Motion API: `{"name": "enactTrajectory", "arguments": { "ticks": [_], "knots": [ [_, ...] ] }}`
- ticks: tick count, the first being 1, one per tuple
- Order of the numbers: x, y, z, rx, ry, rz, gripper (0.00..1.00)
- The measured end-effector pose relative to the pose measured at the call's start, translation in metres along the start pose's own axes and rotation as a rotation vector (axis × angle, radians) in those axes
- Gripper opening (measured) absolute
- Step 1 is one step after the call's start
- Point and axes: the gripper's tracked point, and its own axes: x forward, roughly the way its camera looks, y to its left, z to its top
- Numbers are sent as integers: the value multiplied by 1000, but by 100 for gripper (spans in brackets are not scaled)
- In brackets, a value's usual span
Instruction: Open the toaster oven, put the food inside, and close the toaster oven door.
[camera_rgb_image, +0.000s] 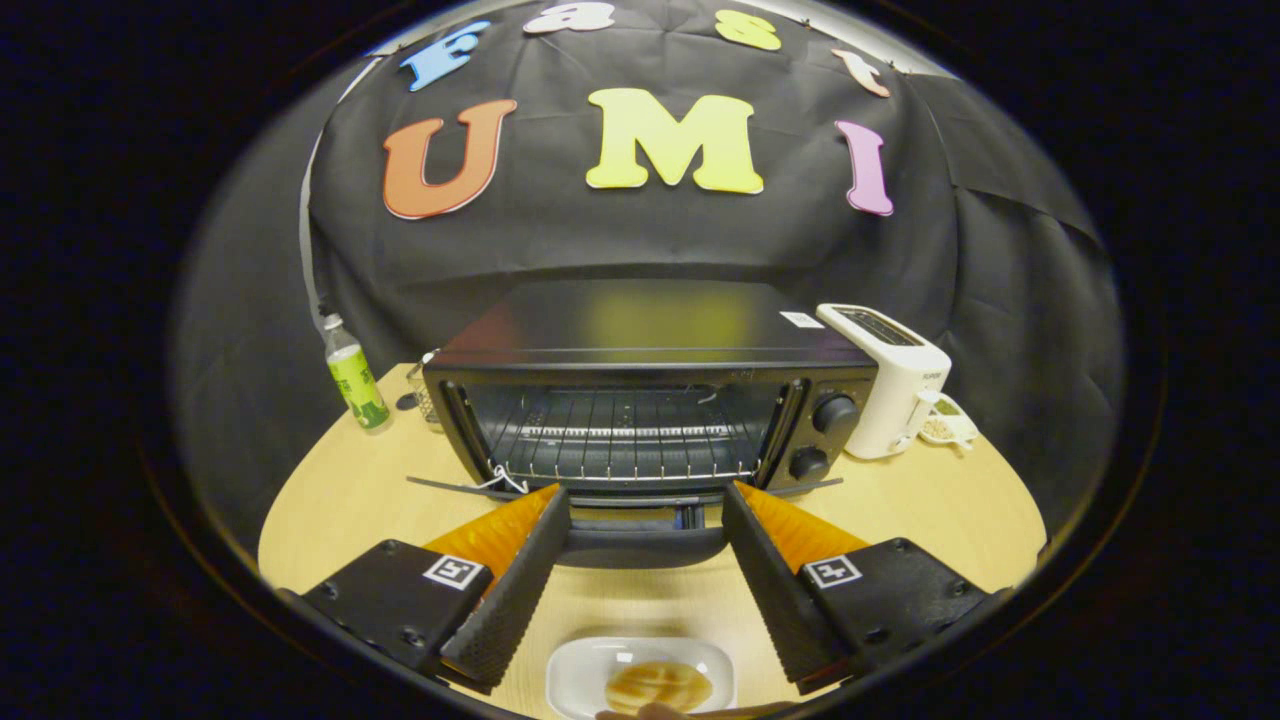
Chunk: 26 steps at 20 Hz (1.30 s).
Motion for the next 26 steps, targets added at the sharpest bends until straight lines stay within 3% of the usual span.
{"name": "enactTrajectory", "arguments": {
  "ticks": [10, 14, 18, 26],
  "knots": [
    [-6, -4, -75, -2, 12, 12, 100],
    [1, -3, -107, 66, 129, 23, 100],
    [-7, 5, -103, 37, 96, 39, 100],
    [-65, 10, -89, -60, -114, 34, 100]
  ]
}}
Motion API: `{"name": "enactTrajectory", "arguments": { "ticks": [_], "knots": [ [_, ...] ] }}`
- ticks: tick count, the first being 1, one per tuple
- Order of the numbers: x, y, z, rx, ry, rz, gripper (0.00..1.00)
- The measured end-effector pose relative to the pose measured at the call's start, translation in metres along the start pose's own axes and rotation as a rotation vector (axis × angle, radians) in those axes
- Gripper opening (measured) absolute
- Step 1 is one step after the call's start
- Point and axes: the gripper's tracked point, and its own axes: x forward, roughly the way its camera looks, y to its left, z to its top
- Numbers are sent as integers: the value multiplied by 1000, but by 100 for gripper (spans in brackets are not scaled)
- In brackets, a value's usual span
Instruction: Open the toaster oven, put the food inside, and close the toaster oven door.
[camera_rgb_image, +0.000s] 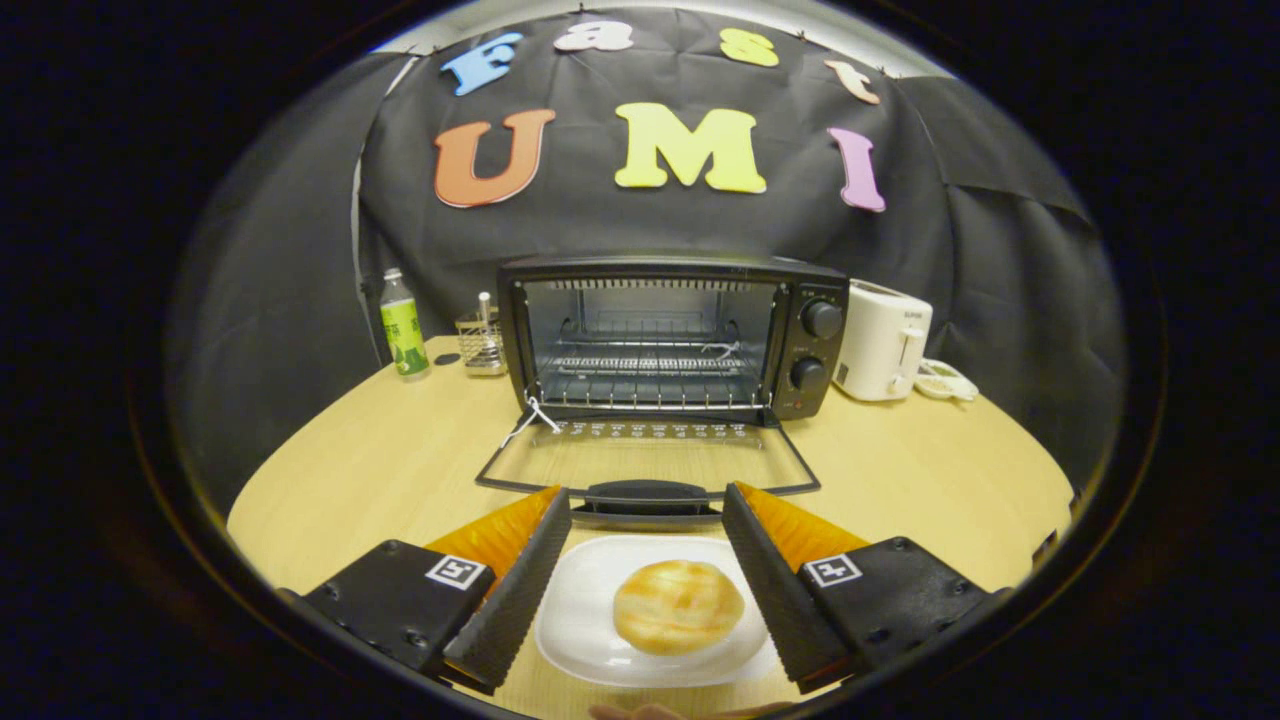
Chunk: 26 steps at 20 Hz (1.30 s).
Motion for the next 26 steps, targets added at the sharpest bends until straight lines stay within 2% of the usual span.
{"name": "enactTrajectory", "arguments": {
  "ticks": [2, 4, 8, 11, 18, 23, 26],
  "knots": [
    [-12, -5, -11, -20, -26, -10, 100],
    [-17, -8, -32, -23, 3, -18, 100],
    [-16, -17, -70, 94, 97, -5, 100],
    [-11, -15, -89, 155, 199, 34, 100],
    [-8, -13, -86, 165, 208, 44, 98],
    [-11, -14, -81, 166, 190, 51, 89],
    [-16, -11, -71, 199, 174, 69, 88]
  ]
}}
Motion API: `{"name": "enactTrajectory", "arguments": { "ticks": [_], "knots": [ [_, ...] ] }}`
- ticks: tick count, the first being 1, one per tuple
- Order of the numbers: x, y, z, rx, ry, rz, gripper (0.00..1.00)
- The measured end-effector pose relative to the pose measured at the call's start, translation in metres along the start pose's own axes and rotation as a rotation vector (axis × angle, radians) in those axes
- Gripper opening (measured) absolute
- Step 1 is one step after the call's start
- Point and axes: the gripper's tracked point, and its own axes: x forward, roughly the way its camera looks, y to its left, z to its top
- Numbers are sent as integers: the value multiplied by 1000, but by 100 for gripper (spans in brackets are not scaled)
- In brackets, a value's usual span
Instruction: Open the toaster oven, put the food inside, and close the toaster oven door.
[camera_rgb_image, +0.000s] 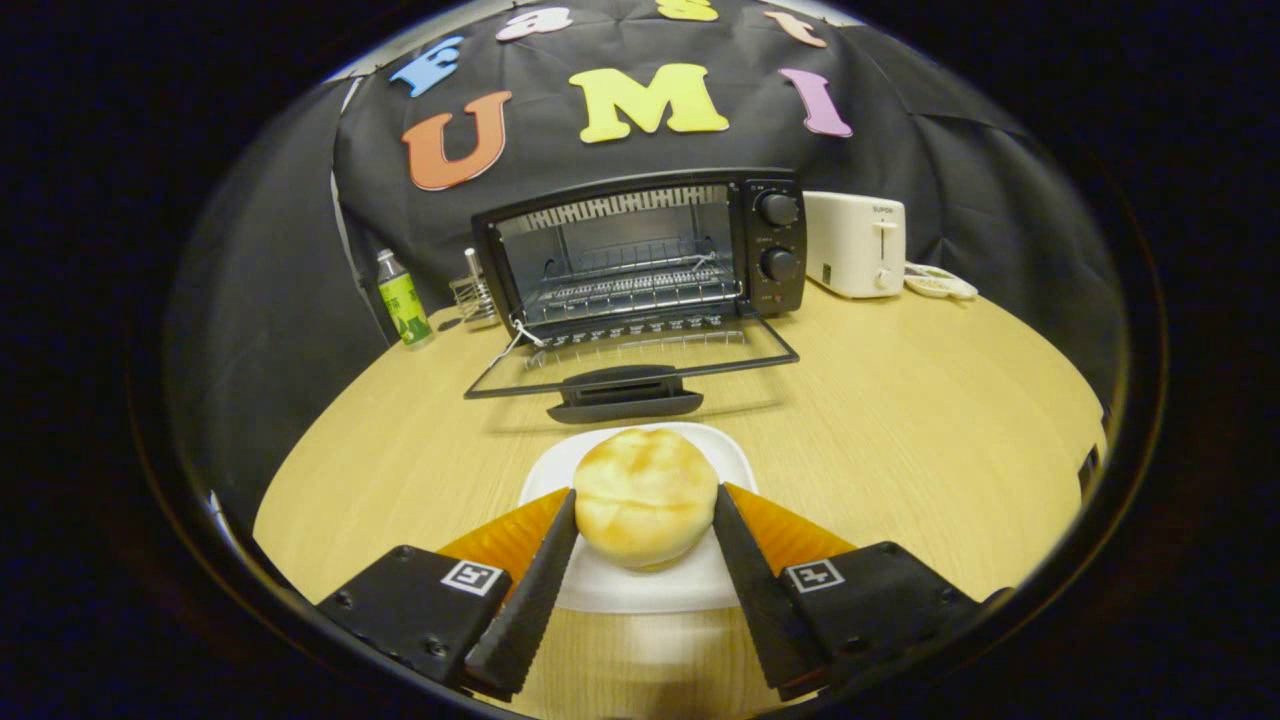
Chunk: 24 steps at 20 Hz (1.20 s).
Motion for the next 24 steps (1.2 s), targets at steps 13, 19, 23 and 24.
{"name": "enactTrajectory", "arguments": {
  "ticks": [13, 19, 23, 24],
  "knots": [
    [-13, 21, 79, 186, -160, 136, 88],
    [13, 33, 127, 329, -288, 186, 87],
    [42, 42, 160, 380, -372, 239, 87],
    [51, 45, 165, 408, -364, 263, 87]
  ]
}}
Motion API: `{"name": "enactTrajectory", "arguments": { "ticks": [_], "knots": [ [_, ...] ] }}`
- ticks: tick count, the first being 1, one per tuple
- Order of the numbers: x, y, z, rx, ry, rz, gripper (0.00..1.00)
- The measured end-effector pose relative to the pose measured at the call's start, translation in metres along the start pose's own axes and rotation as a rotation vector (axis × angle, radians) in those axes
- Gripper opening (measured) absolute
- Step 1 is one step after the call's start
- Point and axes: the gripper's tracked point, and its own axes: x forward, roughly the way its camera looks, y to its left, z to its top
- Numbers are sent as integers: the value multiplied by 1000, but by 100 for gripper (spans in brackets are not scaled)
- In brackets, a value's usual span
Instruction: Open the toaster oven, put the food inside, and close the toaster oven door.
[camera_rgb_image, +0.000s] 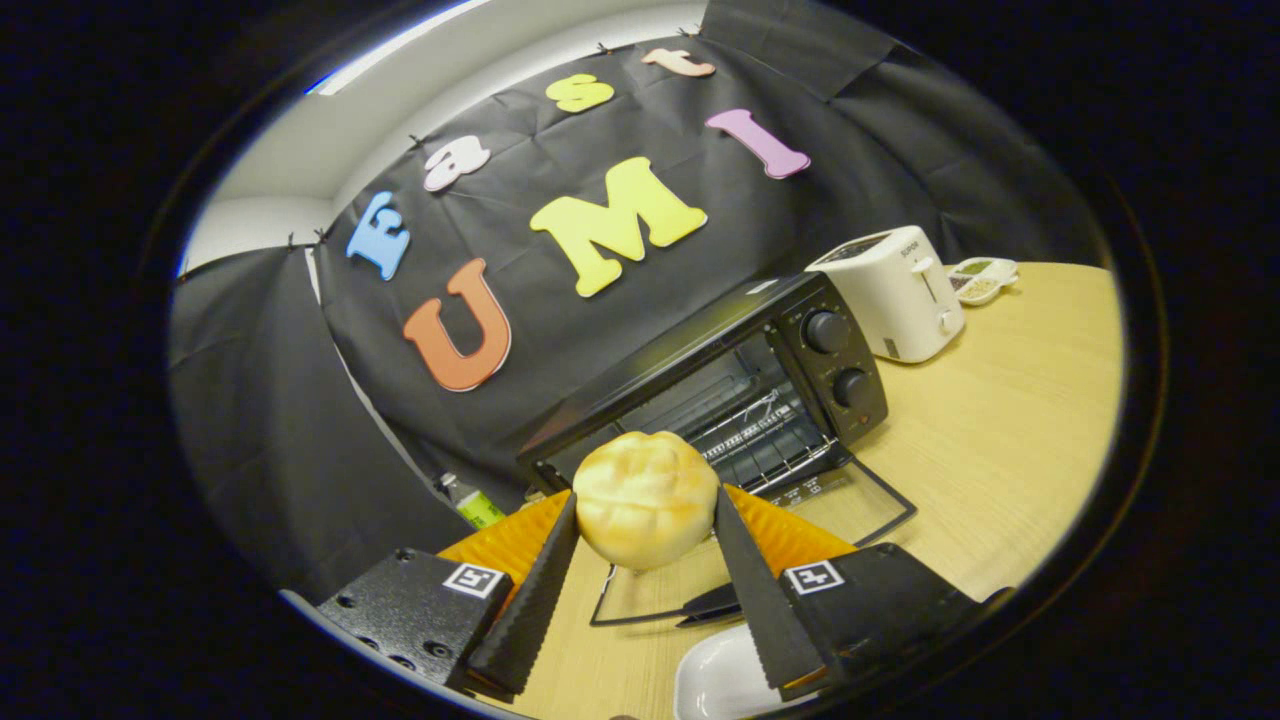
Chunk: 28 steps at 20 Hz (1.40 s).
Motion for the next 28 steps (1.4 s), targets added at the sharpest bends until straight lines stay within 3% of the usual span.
{"name": "enactTrajectory", "arguments": {
  "ticks": [2, 7, 13, 15, 19, 22, 28],
  "knots": [
    [24, -1, 3, 84, 14, 23, 87],
    [78, -33, 6, 148, 25, -38, 87],
    [139, -39, 24, 96, 26, -30, 88],
    [150, -38, 12, 103, 78, -33, 88],
    [153, -43, 16, 82, 41, -59, 90],
    [150, -48, 17, 80, 49, -82, 98],
    [119, -32, 27, -65, 55, -67, 100]
  ]
}}
